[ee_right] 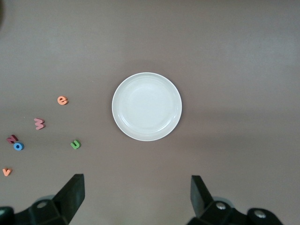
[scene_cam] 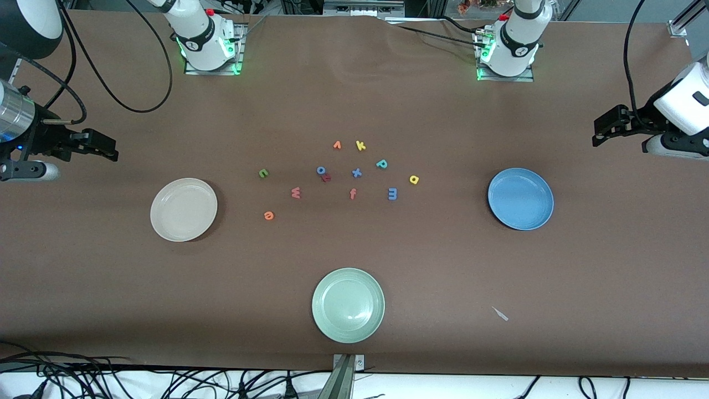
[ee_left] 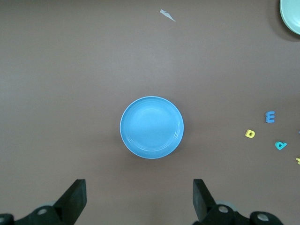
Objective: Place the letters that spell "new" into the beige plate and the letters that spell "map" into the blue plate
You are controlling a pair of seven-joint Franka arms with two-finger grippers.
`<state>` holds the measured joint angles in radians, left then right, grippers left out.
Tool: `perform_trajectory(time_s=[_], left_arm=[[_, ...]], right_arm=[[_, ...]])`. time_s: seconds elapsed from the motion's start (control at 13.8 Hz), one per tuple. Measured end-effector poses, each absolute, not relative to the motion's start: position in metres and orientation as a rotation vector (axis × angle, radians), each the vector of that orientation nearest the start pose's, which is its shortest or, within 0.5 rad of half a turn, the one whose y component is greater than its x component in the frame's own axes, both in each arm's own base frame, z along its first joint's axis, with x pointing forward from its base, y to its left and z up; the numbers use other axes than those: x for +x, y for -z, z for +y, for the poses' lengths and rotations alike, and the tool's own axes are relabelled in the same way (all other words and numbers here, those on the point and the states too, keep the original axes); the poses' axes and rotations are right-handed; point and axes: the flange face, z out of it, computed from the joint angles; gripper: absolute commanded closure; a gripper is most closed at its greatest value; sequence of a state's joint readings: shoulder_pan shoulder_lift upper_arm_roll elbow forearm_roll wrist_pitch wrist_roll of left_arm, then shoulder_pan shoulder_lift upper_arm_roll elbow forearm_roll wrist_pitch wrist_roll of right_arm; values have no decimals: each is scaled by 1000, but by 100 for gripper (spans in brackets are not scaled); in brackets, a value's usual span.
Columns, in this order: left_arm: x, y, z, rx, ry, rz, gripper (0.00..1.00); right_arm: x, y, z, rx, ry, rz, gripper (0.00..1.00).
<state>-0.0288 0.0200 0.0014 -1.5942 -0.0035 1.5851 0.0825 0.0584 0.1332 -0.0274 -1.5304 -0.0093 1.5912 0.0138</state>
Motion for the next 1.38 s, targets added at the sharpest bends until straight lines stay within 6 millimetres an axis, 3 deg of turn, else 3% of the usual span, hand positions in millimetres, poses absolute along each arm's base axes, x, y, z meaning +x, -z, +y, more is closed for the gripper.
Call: perform_trajectory(time_s=[1.09, 1.38], left_arm=[[560, -604, -24, -3139, -45, 196, 0], [560, -605, -25, -3139, -42, 198, 0]], right_arm=[[594, -568, 19, -3153, -116, -28, 0], [599, -551, 31, -3147, -162, -59, 0]])
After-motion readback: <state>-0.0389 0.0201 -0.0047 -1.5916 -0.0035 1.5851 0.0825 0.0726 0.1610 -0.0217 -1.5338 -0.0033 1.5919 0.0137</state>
